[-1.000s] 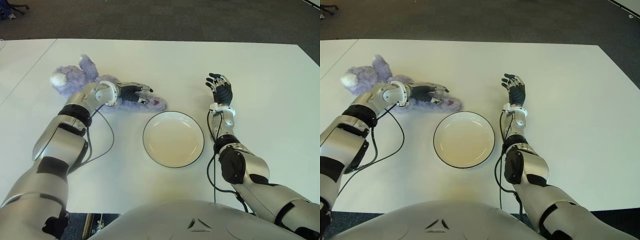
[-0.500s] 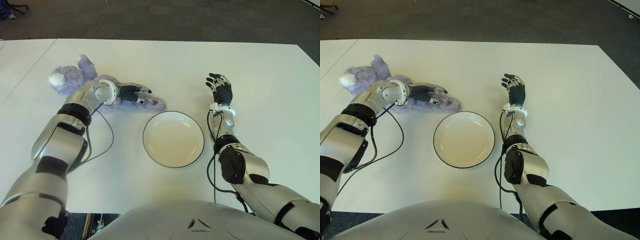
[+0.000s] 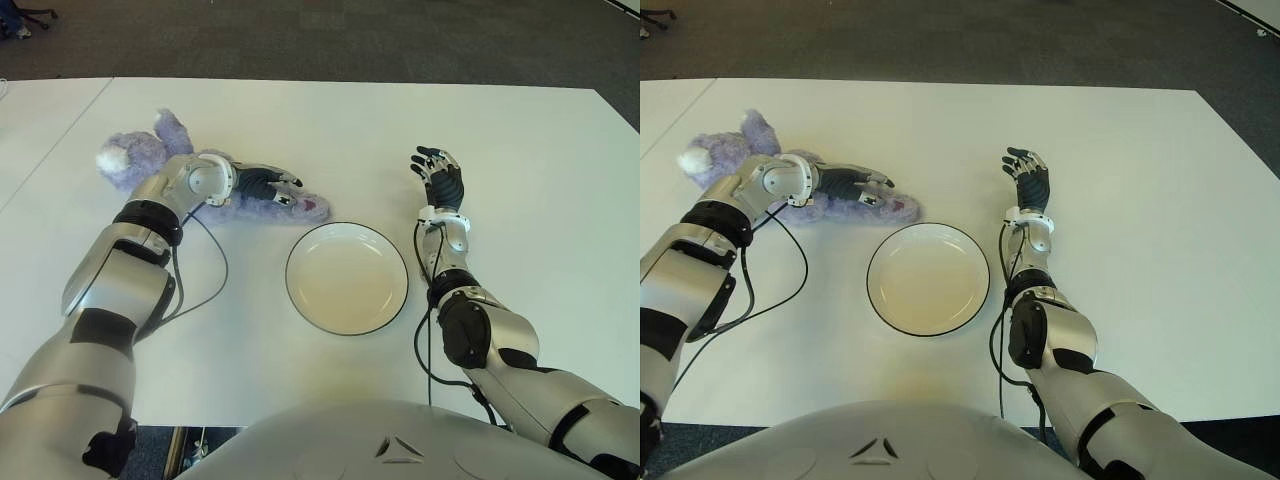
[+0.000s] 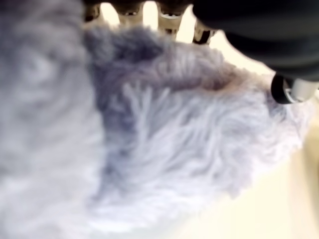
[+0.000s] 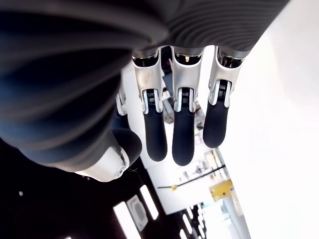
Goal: Put the doll into the plate.
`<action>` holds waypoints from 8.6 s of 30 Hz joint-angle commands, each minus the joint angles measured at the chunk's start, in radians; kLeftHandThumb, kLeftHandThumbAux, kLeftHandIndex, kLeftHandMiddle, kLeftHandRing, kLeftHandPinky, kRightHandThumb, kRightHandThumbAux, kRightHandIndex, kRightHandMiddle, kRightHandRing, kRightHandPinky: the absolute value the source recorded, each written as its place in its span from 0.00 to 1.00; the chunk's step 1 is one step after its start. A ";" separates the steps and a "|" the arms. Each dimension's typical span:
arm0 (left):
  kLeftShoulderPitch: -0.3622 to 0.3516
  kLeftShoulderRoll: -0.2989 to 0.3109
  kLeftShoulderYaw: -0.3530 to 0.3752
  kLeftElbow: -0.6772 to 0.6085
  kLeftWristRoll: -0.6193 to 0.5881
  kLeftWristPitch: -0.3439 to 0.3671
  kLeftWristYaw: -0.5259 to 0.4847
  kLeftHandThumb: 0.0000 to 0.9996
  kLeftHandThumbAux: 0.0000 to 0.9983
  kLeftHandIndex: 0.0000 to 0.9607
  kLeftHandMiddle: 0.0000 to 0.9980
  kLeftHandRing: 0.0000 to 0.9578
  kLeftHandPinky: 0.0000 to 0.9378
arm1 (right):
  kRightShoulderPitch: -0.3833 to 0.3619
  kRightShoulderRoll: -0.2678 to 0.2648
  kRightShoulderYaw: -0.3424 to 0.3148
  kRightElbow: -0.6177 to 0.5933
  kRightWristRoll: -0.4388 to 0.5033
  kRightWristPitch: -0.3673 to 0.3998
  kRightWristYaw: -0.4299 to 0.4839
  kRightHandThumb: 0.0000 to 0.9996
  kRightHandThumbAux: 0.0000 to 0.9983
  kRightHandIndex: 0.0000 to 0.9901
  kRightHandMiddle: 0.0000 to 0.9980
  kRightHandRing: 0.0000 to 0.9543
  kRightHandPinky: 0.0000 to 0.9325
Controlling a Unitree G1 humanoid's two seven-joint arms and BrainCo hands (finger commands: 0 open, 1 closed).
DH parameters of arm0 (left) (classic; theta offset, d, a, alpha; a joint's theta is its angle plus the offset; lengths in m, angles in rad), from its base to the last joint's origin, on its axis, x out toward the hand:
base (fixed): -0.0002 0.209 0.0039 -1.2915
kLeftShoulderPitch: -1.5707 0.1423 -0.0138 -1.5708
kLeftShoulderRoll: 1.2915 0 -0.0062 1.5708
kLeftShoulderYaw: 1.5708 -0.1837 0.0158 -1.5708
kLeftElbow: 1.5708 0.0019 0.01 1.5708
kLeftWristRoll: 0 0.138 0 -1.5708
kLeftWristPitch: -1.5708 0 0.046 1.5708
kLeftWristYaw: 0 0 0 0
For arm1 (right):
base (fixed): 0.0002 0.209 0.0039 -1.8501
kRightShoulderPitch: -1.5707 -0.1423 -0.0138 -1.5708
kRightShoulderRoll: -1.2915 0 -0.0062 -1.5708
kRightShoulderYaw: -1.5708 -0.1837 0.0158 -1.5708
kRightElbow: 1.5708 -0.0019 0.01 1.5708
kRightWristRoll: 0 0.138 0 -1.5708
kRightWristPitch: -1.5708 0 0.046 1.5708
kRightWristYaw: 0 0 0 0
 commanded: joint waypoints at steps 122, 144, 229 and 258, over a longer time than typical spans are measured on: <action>0.104 -0.136 -0.194 0.183 0.295 0.305 0.550 0.32 0.11 0.00 0.00 0.00 0.00 | 0.276 0.058 -0.019 0.135 0.023 0.085 -0.006 0.73 0.73 0.42 0.34 0.40 0.36; 0.106 -0.147 -0.223 0.159 0.332 0.359 0.891 0.72 0.68 0.45 0.64 0.70 0.76 | 0.271 0.053 -0.027 0.136 0.030 0.093 -0.002 0.73 0.73 0.42 0.34 0.39 0.35; 0.142 0.043 -0.051 -0.835 0.417 0.329 1.012 0.75 0.69 0.46 0.83 0.88 0.92 | 0.263 0.043 -0.019 0.140 0.021 0.099 -0.014 0.73 0.73 0.42 0.36 0.44 0.39; 0.046 -0.012 -0.037 -0.978 0.426 0.246 0.888 0.73 0.70 0.44 0.82 0.89 0.93 | 0.256 0.040 -0.023 0.145 0.024 0.121 -0.018 0.95 0.68 0.44 0.36 0.48 0.40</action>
